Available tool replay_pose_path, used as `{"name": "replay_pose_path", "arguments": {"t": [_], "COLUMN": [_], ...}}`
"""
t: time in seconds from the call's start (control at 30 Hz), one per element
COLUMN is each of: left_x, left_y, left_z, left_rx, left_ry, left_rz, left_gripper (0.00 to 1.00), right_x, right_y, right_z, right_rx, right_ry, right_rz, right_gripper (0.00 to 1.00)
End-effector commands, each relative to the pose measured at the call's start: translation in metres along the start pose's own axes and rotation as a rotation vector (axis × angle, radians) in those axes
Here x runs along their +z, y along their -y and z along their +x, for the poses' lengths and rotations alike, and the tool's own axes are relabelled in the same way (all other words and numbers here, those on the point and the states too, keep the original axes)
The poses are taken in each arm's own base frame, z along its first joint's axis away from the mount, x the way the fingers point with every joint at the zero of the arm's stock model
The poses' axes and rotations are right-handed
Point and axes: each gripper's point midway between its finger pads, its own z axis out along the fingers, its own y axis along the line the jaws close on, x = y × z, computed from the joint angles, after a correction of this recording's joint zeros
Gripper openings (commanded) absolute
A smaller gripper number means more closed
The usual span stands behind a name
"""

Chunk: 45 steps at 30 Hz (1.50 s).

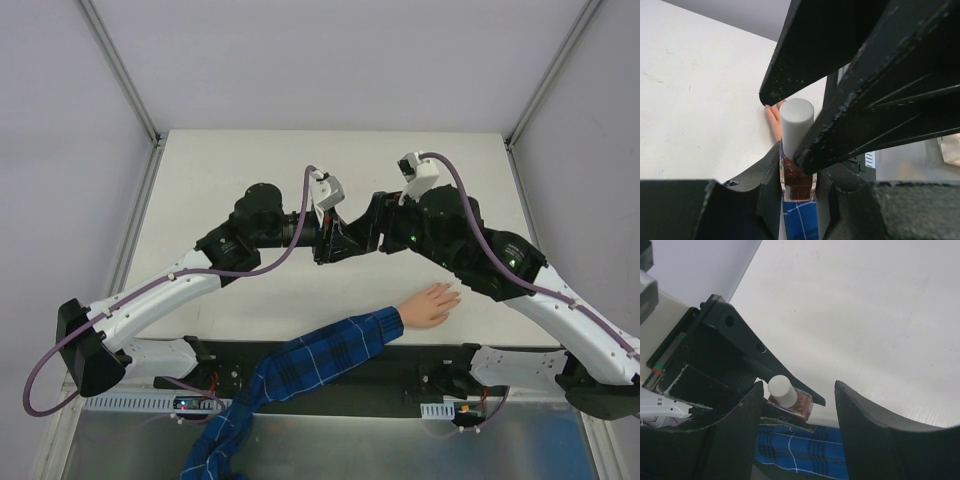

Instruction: Paint the nails

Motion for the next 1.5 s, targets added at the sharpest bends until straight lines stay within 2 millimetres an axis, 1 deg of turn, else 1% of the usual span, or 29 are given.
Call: {"name": "replay_pose_path", "arguments": {"t": [0.0,0.13,0.2,0.27,0.3,0.33,0.37,0.4,0.43,0.47,0.5,0.53,0.57,0.63,0.77,0.8,0.83,0.87,0.9,0.93,0.97,1.03,1.1,1.13,1.17,1.2,1.27,1.33,1.47], "left_x": [-0.004,-0.008,-0.009,-0.009,-0.01,-0.011,-0.016,-0.021,-0.029,-0.049,-0.068,-0.078,-0.081,-0.071,-0.052,-0.042,-0.039,-0.039,-0.036,-0.031,-0.032,-0.028,-0.027,-0.024,-0.023,-0.022,-0.02,-0.018,-0.013], "left_y": [0.011,0.012,0.014,0.02,0.023,0.027,0.046,0.058,0.08,0.116,0.136,0.149,0.152,0.142,0.122,0.11,0.104,0.1,0.093,0.078,0.072,0.054,0.045,0.034,0.03,0.025,0.013,0.008,-0.001], "left_z": [-0.031,-0.033,-0.036,-0.038,-0.04,-0.037,-0.042,-0.043,-0.042,-0.037,-0.033,-0.031,-0.03,-0.031,-0.037,-0.044,-0.046,-0.048,-0.05,-0.055,-0.055,-0.058,-0.056,-0.053,-0.051,-0.05,-0.047,-0.043,-0.037], "left_rx": [0.056,0.08,0.082,0.091,0.102,0.124,0.144,0.153,0.153,0.158,0.123,0.136,0.132,0.139,0.143,0.158,0.165,0.179,0.196,0.202,0.212,0.211,0.205,0.189,0.178,0.16,0.135,0.109,0.076], "left_ry": [0.071,0.071,0.072,0.069,0.064,0.046,0.036,0.027,0.007,-0.047,-0.103,-0.128,-0.138,-0.103,-0.056,-0.017,-0.001,0.018,0.036,0.065,0.078,0.101,0.103,0.102,0.101,0.101,0.099,0.094,0.088], "left_rz": [0.015,0.012,0.017,0.044,0.063,0.087,0.19,0.263,0.394,0.648,0.808,0.917,0.939,0.847,0.697,0.597,0.55,0.509,0.451,0.35,0.306,0.19,0.144,0.089,0.07,0.042,-0.016,-0.039,-0.072], "left_gripper": [0.0,0.0,0.0,0.0,0.0,0.0,0.0,0.0,0.0,0.0,0.0,0.0,0.0,0.0,0.0,0.0,0.0,0.0,0.0,0.0,0.0,0.0,0.0,0.0,0.0,0.0,0.0,0.0,0.0], "right_x": [0.0,0.006,0.01,0.013,0.013,0.01,0.006,-0.006,-0.023,-0.037,-0.057,-0.093,-0.091,-0.082,-0.069,-0.066,-0.059,-0.057,-0.056,-0.05,-0.051,-0.048,-0.05,-0.047,-0.046,-0.042,-0.04,-0.035,-0.022], "right_y": [-0.002,-0.006,-0.007,-0.015,-0.021,-0.032,-0.037,-0.045,-0.072,-0.084,-0.099,-0.116,-0.11,-0.103,-0.099,-0.096,-0.09,-0.085,-0.081,-0.07,-0.064,-0.052,-0.051,-0.043,-0.04,-0.033,-0.007,0.005,-0.004], "right_z": [-0.022,-0.022,-0.02,-0.014,-0.016,-0.012,-0.01,-0.016,0.0,0.011,0.025,0.042,0.046,0.042,0.034,0.032,0.026,0.023,0.019,0.009,0.002,-0.008,-0.016,-0.02,-0.023,-0.024,-0.028,-0.03,-0.033], "right_rx": [0.076,0.091,0.087,0.065,0.049,-0.002,-0.036,-0.072,-0.151,-0.303,-0.382,-0.449,-0.465,-0.46,-0.407,-0.384,-0.364,-0.349,-0.33,-0.28,-0.259,-0.146,-0.101,-0.045,-0.021,0.007,0.084,0.103,0.09], "right_ry": [0.1,0.116,0.105,0.078,0.079,0.051,0.046,0.076,0.017,0.005,-0.023,-0.065,-0.063,-0.06,-0.04,-0.039,-0.018,-0.012,0.001,0.033,0.062,0.096,0.131,0.152,0.165,0.166,0.18,0.196,0.205], "right_rz": [0.026,0.002,0.004,-0.035,-0.071,-0.14,-0.181,-0.25,-0.447,-0.591,-0.756,-0.982,-0.959,-0.882,-0.807,-0.777,-0.709,-0.67,-0.635,-0.543,-0.498,-0.398,-0.382,-0.324,-0.296,-0.246,-0.082,-0.005,-0.022], "right_gripper": [0.6,0.47,0.43,0.39,0.34,0.19,0.07,0.0,0.01,0.0,0.0,0.0,0.0,0.0,0.0,0.16,0.26,0.33,0.52,0.61,0.67,0.75,0.79,0.79,0.79,0.79,0.76,0.71,0.59]}}
